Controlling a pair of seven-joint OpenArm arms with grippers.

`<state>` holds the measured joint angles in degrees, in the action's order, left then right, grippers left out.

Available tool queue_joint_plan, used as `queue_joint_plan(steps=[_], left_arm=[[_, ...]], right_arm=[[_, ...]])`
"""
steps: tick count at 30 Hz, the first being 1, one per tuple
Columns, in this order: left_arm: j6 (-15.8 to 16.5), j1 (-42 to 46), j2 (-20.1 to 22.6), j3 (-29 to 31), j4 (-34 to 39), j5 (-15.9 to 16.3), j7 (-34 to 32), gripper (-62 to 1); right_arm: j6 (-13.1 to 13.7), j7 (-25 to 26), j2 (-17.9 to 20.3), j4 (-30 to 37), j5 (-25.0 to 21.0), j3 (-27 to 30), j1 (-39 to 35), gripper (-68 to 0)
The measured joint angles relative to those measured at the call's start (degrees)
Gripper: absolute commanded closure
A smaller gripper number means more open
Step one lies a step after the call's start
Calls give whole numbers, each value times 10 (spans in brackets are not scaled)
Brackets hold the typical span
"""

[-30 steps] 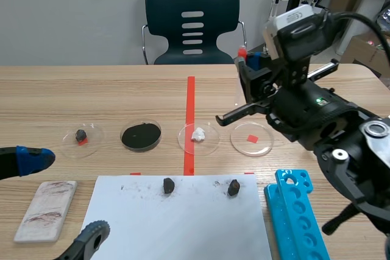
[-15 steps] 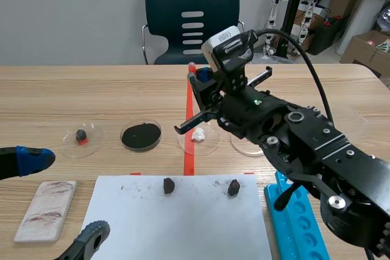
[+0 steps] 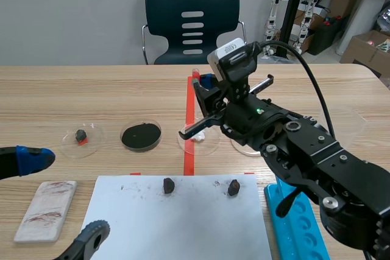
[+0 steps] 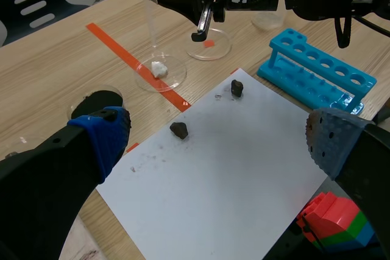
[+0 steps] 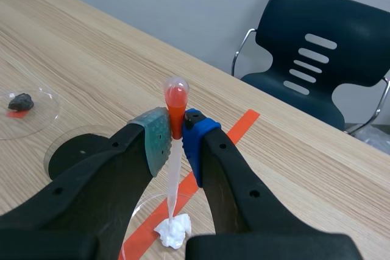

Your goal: Squeeze the dropper onto the mineral

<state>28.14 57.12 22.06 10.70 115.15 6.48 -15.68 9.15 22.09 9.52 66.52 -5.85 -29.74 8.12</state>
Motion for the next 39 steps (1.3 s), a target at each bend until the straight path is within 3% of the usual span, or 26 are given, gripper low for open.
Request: queue_joint_plan(steps=[14,39], left_arm=[[0,0,0,0,0,0,0,-605],[0,0,0,0,0,0,0,-605]], right_arm=[[-1,14,-5,-13,2,0,15,-68],[-1,-14,-5,-16,2,0,15,-63]])
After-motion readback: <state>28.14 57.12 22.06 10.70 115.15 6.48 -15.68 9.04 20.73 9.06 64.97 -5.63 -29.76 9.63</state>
